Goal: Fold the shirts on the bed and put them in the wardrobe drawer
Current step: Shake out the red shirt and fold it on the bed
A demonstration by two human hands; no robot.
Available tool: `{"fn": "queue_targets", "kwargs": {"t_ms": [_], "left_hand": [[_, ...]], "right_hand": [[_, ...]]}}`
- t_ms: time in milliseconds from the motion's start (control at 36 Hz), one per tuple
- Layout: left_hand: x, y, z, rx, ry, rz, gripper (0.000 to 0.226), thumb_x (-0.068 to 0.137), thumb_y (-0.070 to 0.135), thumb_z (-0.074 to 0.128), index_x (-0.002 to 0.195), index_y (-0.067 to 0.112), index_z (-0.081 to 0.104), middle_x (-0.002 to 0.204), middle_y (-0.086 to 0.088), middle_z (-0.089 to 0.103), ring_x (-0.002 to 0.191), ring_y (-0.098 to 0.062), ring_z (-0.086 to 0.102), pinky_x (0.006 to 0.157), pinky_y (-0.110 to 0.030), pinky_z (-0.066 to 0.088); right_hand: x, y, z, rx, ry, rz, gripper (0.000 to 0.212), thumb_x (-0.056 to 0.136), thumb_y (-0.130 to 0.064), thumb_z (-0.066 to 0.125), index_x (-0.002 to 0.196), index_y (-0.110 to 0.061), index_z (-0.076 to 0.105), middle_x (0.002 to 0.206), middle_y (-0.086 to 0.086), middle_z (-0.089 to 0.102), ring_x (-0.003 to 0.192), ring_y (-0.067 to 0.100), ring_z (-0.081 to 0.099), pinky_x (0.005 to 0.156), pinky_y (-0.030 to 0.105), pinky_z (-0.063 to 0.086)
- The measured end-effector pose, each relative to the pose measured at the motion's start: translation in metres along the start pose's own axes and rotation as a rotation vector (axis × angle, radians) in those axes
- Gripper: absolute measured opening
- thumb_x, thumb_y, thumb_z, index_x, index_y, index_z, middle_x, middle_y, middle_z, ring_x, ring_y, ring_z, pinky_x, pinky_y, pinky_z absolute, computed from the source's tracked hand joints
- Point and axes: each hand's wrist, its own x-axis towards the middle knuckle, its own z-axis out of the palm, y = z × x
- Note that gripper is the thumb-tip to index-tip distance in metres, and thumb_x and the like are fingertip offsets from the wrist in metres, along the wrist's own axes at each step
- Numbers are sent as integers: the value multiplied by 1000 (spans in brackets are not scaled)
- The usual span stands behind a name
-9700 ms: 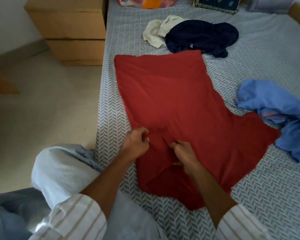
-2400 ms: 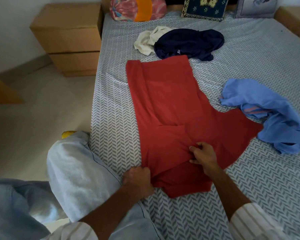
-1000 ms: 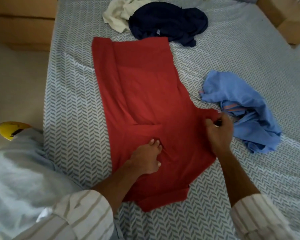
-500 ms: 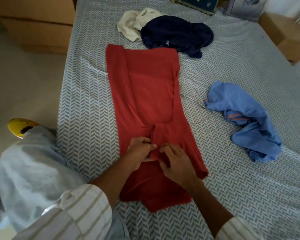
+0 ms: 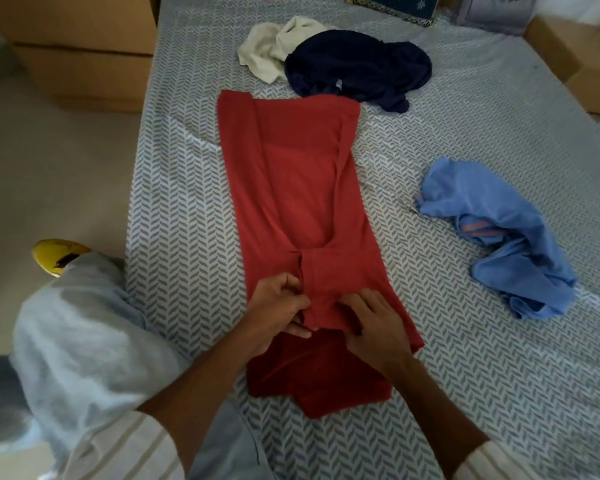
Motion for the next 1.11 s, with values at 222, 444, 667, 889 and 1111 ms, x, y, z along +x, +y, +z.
{"fn": "queue_targets", "kwargs": {"t_ms": [222,444,667,889,1111], "left_hand": [[4,-22,-15,98,76,-111,23,86,-5,64,97,8,50,58,-13,66,58,-35,70,51,-38,59],[1,-15,-25,110,101,32,27,85,-9,61,105,7,53,66,-15,53,46,-32,65,38,-30,51],[6,-31,-30,246,127,-35,42,84,-2,63,115,17,43,63,-10,56,54,-37,69,42,-33,54],[10,-34,-32,281,145,-39,41,84,-1,65,113,19,44,64,-9,54,51,-34,68,40,-30,51],[5,-34,-36,289,153,-20,43,85,0,65,118,15,42,62,-7,53,47,-29,64,38,-28,47]], "right_hand": [[-3,-5,11,14,-201,69,50,63,-17,65,113,-21,62,104,-2,61,90,27,58,72,40,56],[-5,-14,2,32,31,-43,45,68,-18,59,112,-16,68,103,2,63,95,24,60,83,31,53],[-26,3,13,-146,-145,84,62,61,-20,56,123,-19,57,111,5,60,95,31,55,85,45,52],[-44,39,-3,-239,-130,287,75,52,-15,59,127,-17,57,126,6,56,110,29,49,88,45,38],[-66,64,-10,-189,60,220,47,66,-12,47,108,-9,67,103,7,63,92,30,53,74,43,52]]}}
